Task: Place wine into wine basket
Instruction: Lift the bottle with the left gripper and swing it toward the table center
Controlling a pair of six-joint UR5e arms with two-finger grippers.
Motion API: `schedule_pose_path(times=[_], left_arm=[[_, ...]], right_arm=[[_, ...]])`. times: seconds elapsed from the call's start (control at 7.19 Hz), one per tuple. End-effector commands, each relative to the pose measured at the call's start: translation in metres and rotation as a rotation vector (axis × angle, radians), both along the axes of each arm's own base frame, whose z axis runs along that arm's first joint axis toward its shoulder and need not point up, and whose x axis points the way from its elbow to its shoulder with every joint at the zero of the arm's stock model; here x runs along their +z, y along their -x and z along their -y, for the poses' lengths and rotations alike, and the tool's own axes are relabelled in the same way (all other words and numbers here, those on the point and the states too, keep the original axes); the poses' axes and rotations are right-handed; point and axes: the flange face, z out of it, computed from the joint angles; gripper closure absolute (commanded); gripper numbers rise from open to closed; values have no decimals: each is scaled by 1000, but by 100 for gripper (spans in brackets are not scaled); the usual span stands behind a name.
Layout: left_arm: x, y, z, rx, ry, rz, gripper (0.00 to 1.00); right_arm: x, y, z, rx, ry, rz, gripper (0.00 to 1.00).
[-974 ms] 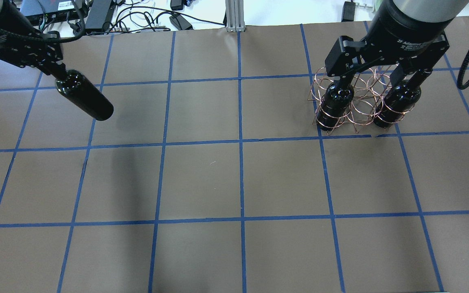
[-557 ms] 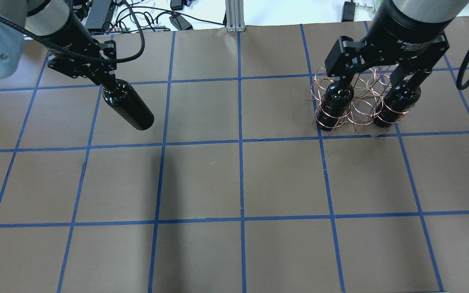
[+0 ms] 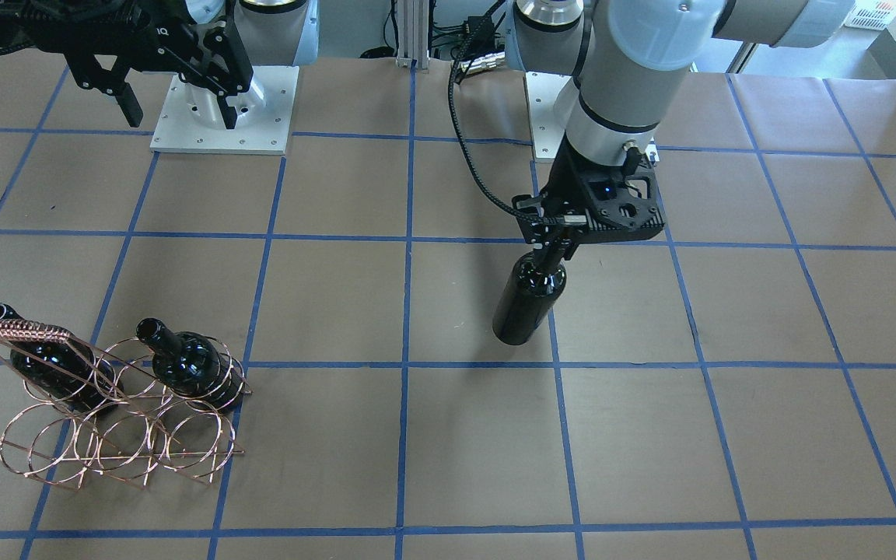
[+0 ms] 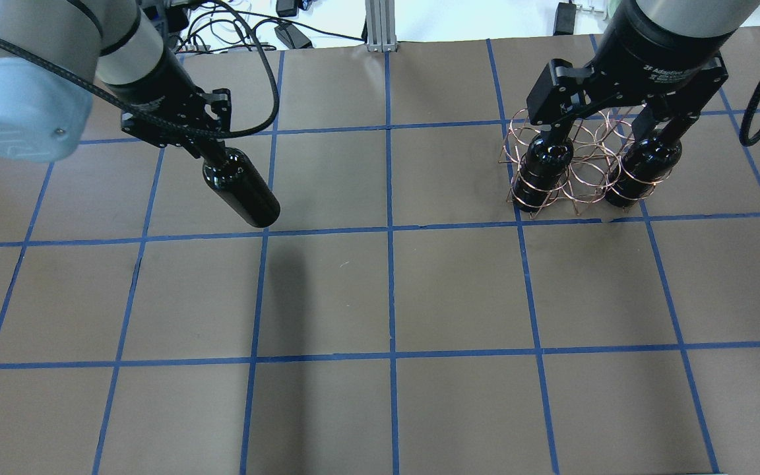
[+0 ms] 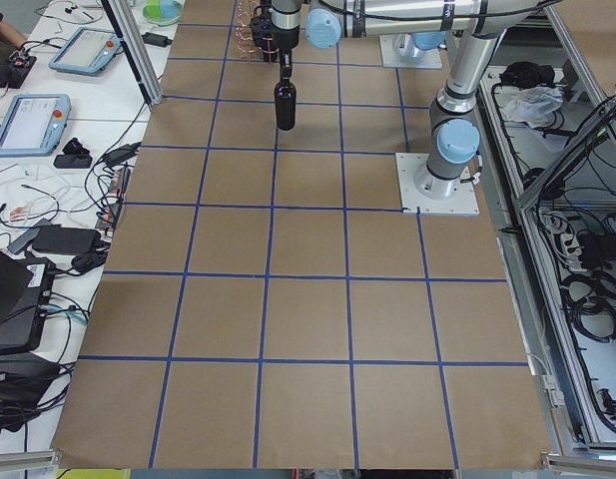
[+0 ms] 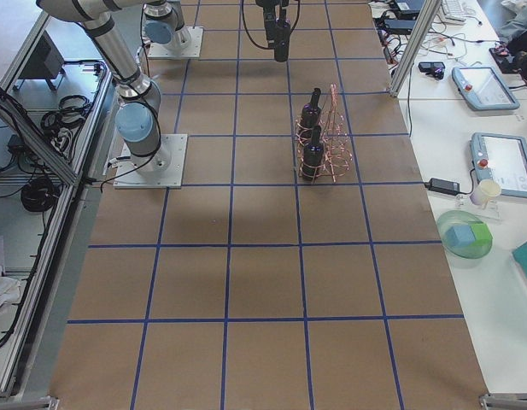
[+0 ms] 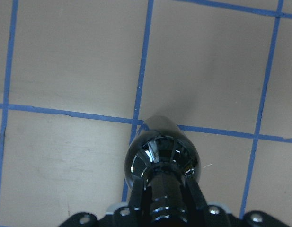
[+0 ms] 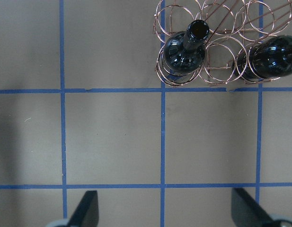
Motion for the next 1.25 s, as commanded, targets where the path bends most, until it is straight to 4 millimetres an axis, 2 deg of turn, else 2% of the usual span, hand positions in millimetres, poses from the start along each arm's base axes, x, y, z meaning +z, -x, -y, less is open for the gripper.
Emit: schedule_pose_path(times=[0.0,0.14,0.28,0.56,1.11], left_arm=[[-23,20,-27,-23,-53,6,100],[-44,26,-43,-41,-95,15,100],[-48,32,-50,-56,-104,20,100],[-44,35,-58,-64,-97,18,100],[-44,35,-60,-81,-108,17,100]], right_arm=[[0,0,0,1,0,0,0],[0,0,0,-1,0,0,0],[0,0,0,1,0,0,0],[0,0,0,-1,0,0,0],[0,0,0,-1,0,0,0]])
